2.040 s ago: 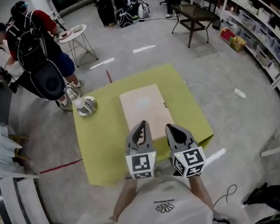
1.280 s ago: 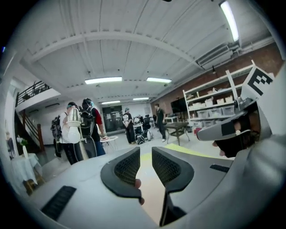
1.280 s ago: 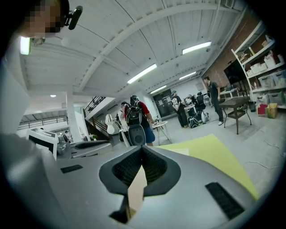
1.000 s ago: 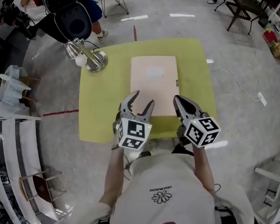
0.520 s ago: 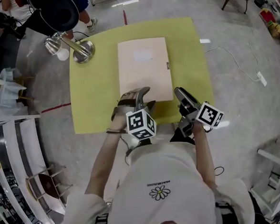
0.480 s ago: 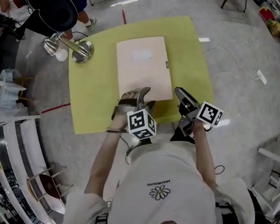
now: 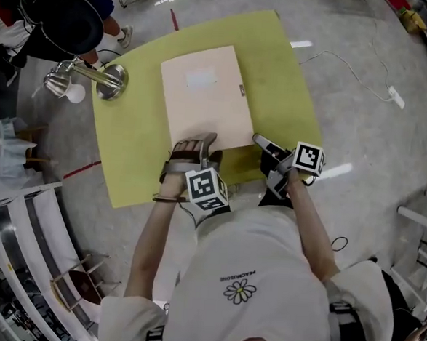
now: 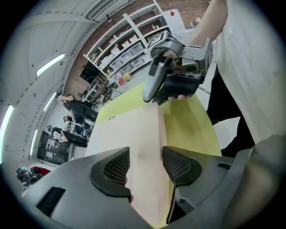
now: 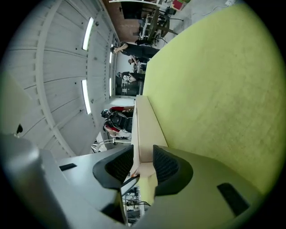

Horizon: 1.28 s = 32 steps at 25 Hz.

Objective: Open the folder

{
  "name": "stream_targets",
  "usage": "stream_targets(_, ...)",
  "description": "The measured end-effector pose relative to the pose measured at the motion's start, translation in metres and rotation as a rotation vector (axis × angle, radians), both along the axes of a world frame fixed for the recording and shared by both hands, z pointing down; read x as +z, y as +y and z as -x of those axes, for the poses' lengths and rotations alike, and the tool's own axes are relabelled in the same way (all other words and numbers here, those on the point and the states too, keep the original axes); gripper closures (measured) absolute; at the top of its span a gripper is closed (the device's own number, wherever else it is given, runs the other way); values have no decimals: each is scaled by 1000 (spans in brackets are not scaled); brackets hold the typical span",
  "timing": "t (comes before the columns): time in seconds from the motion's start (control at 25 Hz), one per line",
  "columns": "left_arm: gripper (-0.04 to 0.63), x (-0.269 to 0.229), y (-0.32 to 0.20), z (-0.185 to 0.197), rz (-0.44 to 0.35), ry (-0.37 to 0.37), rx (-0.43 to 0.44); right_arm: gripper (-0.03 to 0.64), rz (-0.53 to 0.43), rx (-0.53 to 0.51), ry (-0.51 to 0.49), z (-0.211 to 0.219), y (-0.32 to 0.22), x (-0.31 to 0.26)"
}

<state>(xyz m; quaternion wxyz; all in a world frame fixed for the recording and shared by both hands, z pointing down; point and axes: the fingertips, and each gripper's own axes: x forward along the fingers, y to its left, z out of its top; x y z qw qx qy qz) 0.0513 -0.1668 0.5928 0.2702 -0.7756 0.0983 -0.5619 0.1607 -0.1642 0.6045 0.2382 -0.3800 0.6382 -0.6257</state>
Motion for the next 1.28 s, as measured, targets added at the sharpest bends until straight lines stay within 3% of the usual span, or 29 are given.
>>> stream_targets(0.24,370,-6,-1,4,-6,7,-12,505,52,26,-124,-1,6,17)
stream_targets(0.76,355,-16,-9,11,12,78,-50,466,101,-51,30,4,4,20)
stream_targets(0.88,358,-13,-5,8,-39,76,-33,466,102,-54,57,1,6,21)
stream_targets(1.0,407,-17,0,1,-112,116,-12,468,104,-54,75,0,6,19)
stream_targets(1.12,349,-21,-4,-2,-216,102,11,472,109,-51,63,2,5,16)
stream_targets(1.2,339,-23,-5,-1,-236,98,-2,472,111,-51,50,2,5,17)
stream_targets(1.28,374,-23,0,-2,-229,111,-1,472,115,-48,40,2,6,18)
